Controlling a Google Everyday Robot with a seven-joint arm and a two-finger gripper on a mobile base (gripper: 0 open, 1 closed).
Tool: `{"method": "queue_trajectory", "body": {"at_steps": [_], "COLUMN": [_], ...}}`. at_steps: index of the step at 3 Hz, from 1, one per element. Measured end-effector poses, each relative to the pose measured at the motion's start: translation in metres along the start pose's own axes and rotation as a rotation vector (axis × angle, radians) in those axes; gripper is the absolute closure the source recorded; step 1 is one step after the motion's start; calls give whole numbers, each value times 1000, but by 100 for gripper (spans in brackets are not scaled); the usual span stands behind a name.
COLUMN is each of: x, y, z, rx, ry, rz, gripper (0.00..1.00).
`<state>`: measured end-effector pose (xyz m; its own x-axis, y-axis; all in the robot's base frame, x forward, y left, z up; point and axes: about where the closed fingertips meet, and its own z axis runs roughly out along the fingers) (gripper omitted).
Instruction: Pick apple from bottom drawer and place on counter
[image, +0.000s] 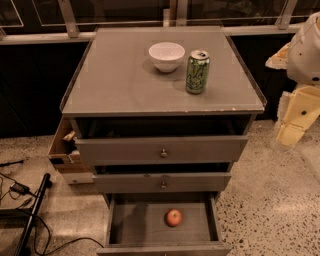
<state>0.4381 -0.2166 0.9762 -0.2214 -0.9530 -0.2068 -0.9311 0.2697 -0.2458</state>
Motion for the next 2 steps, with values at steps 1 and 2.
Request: {"method": "queue_trajectory", "body": {"at_steps": [1, 2], "x": [0, 0], "y": [0, 0], "z": [0, 0], "rx": [0, 0], "ry": [0, 0], "rz": [0, 0], "gripper": [0, 19]}}
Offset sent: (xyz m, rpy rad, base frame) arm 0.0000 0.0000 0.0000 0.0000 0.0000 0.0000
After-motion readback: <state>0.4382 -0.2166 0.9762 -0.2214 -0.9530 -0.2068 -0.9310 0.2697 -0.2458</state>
